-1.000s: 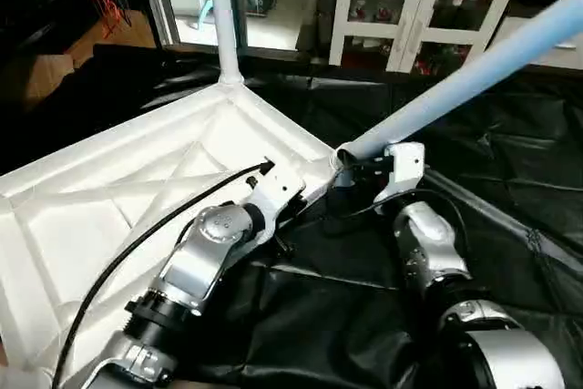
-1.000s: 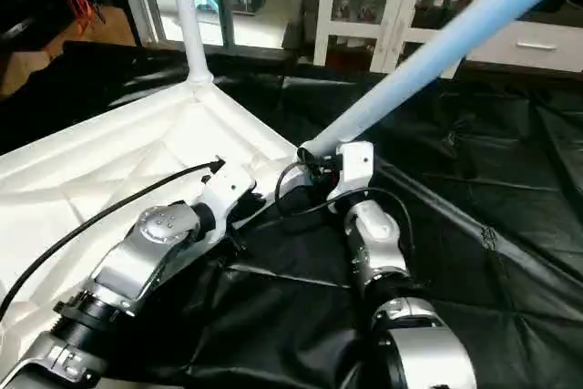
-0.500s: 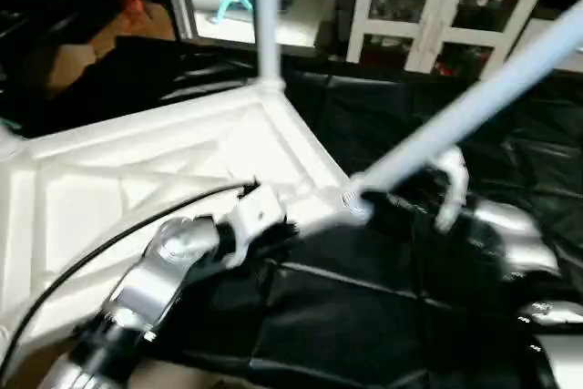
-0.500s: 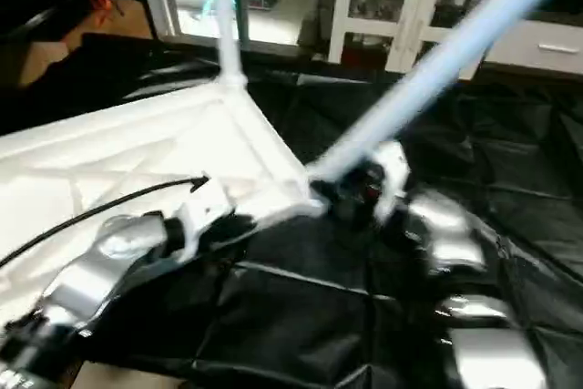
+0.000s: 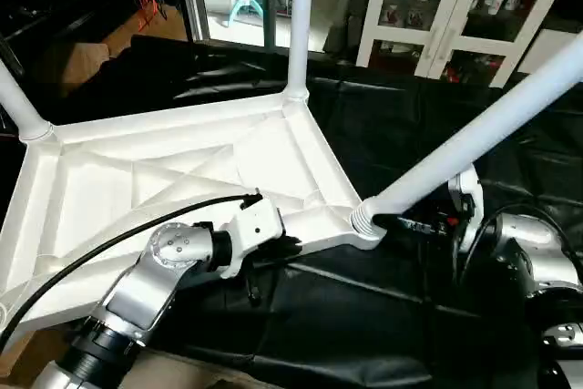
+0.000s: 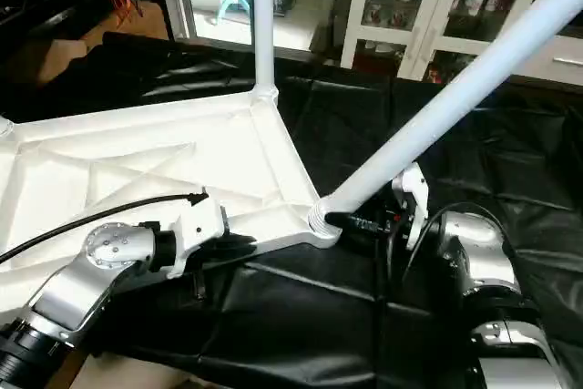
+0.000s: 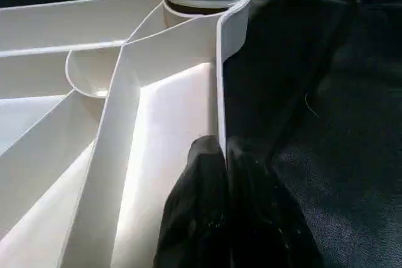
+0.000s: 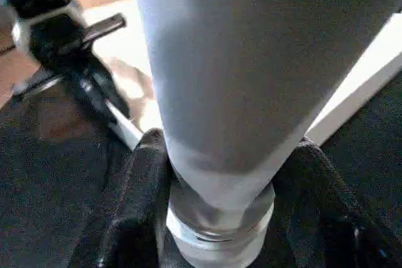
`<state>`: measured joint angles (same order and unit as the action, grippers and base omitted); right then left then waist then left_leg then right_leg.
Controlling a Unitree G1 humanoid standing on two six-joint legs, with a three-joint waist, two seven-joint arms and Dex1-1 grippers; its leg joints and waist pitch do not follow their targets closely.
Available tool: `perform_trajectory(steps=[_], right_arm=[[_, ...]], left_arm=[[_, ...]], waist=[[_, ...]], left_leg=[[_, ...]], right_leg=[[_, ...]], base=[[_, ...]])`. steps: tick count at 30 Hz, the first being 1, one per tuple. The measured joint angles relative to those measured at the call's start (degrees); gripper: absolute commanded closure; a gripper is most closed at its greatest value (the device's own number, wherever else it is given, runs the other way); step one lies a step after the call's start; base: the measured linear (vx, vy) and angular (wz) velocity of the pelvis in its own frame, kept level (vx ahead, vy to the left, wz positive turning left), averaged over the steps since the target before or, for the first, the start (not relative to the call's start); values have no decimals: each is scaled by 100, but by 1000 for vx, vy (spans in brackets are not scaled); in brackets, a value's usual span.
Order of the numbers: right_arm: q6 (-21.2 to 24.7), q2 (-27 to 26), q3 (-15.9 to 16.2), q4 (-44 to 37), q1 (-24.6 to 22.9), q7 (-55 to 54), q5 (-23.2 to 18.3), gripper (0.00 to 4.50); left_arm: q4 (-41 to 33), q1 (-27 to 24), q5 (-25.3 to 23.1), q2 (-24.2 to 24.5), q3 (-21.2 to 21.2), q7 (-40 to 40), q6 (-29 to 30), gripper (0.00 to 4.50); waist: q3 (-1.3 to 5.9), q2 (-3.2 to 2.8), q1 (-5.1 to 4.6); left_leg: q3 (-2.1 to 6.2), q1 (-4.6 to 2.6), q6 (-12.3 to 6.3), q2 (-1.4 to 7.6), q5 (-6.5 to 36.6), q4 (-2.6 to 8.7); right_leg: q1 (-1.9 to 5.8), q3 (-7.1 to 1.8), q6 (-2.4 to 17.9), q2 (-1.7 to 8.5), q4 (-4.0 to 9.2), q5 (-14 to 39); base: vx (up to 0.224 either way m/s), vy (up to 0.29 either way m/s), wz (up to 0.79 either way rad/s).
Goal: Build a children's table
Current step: Insert table leg to table base
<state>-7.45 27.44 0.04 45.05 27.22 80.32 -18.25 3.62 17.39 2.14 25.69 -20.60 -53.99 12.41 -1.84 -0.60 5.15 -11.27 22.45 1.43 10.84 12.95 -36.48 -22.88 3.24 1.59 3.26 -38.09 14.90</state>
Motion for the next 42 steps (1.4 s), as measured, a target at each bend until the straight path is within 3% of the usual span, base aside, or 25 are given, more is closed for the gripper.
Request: perform_trajectory(steps=[6, 18, 42], right_arm=[[-219, 186, 286, -194, -48, 67, 176, 252], [-411, 209, 533, -218, -47, 14, 284, 252], [-414, 209, 552, -217, -47, 20, 287, 252]], left_arm=[[19, 0, 3, 30, -80, -75, -27, 450], [77, -33, -1, 92, -125, -128, -26, 450], [80, -33, -1, 103, -125, -162, -26, 450]], waist=[[42, 30, 12], [54, 45, -13], [67, 62, -29]], left_leg=[[9, -8, 1, 11, 0, 3], [13, -147, 14, 16, 0, 50], [13, -150, 20, 15, 2, 61]], right_leg=[[25, 28, 6, 0, 7, 8], [154, 45, 10, 0, 15, 49], [162, 47, 10, 1, 31, 50]], base=[[0, 0, 0], [0, 0, 0], [0, 0, 0]])
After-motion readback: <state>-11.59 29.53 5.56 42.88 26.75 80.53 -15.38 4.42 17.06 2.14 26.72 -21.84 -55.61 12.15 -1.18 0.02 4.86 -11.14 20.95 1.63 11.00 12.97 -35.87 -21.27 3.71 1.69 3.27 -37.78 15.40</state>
